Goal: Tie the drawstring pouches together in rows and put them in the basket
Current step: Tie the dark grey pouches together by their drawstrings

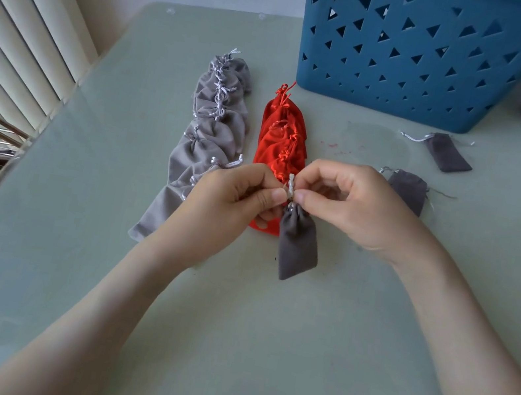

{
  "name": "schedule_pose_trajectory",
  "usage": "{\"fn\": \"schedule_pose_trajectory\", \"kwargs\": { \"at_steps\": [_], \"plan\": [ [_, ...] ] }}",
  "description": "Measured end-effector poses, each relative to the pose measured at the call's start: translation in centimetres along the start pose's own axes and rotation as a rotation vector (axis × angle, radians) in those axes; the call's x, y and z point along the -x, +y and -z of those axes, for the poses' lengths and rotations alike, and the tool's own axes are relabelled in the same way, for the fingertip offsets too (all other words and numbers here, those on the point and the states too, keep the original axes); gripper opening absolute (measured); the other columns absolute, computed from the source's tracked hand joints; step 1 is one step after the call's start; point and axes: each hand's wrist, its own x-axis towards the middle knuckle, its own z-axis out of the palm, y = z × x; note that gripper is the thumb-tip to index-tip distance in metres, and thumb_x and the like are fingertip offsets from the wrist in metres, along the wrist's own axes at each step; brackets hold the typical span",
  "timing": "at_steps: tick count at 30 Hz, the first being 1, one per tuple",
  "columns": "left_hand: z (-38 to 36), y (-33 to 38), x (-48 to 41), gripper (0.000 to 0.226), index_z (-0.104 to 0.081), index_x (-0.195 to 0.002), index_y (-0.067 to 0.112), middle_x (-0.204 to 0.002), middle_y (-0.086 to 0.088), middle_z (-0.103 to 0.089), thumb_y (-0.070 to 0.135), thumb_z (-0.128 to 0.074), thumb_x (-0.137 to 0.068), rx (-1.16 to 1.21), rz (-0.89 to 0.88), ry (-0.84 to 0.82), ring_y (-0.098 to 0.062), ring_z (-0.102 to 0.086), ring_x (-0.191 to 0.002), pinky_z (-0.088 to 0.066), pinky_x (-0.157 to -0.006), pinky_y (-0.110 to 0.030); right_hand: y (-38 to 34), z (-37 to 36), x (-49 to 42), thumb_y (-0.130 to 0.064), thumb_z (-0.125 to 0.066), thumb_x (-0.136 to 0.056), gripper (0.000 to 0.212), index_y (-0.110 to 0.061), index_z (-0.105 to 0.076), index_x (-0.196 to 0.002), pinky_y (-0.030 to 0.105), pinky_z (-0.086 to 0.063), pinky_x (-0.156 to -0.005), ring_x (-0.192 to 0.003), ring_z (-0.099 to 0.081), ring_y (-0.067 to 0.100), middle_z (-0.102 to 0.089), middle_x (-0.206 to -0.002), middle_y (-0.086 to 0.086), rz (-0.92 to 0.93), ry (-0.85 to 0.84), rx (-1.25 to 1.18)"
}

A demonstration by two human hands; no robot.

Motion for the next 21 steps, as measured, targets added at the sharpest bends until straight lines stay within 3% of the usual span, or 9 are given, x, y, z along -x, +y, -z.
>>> {"fn": "schedule_pose_trajectory", "kwargs": {
  "at_steps": [6, 10, 15, 18, 21],
  "plan": [
    [0.06, -0.15, -0.12, 0.015, -0.059, -0.075, 0.013, -0.062, 0.009, -0.060, 0.024, -0.063, -0.085, 0.032, 0.034, 0.021, -0.008, -0.053, -0.059, -0.045, -0.063, -0.023, 0.10, -0.07, -0.01, -0.007, -0.064, -0.087, 0.018, -0.023, -0.065, -0.078, 0.022, -0.045, -0.076, -0.073, -0.058, 0.004, -0.065, -0.075, -0.010, -0.003, -0.003, -0.003],
    [0.17, 0.12, -0.25, 0.019, -0.055, -0.076, 0.006, -0.064, -0.004, -0.053, 0.022, -0.061, -0.082, 0.094, 0.041, 0.001, -0.019, -0.044, -0.062, -0.036, -0.062, -0.033, 0.11, -0.40, 0.00, -0.023, -0.063, -0.082, 0.007, -0.026, -0.068, -0.079, 0.026, -0.046, -0.082, -0.079, -0.061, 0.005, -0.070, -0.079, -0.006, -0.058, 0.003, -0.039],
    [0.14, -0.18, -0.51, 0.012, -0.056, -0.076, 0.017, -0.064, 0.010, -0.053, 0.022, -0.062, -0.084, 0.059, 0.009, -0.009, -0.009, -0.043, -0.061, -0.035, -0.059, -0.022, -0.07, -0.44, 0.04, -0.005, -0.060, -0.091, 0.019, -0.021, -0.066, -0.083, 0.018, -0.047, -0.078, -0.075, -0.060, 0.003, -0.067, -0.074, -0.009, -0.077, -0.005, -0.158],
    [-0.07, -0.25, -0.37, 0.012, -0.056, -0.076, 0.012, -0.062, 0.009, -0.052, 0.013, -0.063, -0.085, -0.204, -0.112, 0.073, 0.000, -0.042, -0.058, -0.033, -0.059, -0.010, -0.20, -0.64, 0.01, -0.004, -0.058, -0.092, 0.019, -0.018, -0.065, -0.082, 0.015, -0.046, -0.073, -0.073, -0.059, 0.003, -0.067, -0.073, -0.007, -0.080, 0.015, -0.189],
    [-0.51, 0.13, -0.05, 0.008, -0.056, -0.076, 0.005, -0.066, 0.005, -0.052, 0.006, -0.057, -0.084, -0.440, -0.254, 0.188, 0.001, -0.043, -0.064, -0.033, -0.061, -0.007, -0.47, -0.57, -0.09, -0.004, -0.053, -0.094, 0.020, -0.017, -0.063, -0.083, 0.013, -0.044, -0.075, -0.077, -0.060, 0.002, -0.068, -0.077, -0.008, -0.076, 0.033, -0.230]
  ]
}}
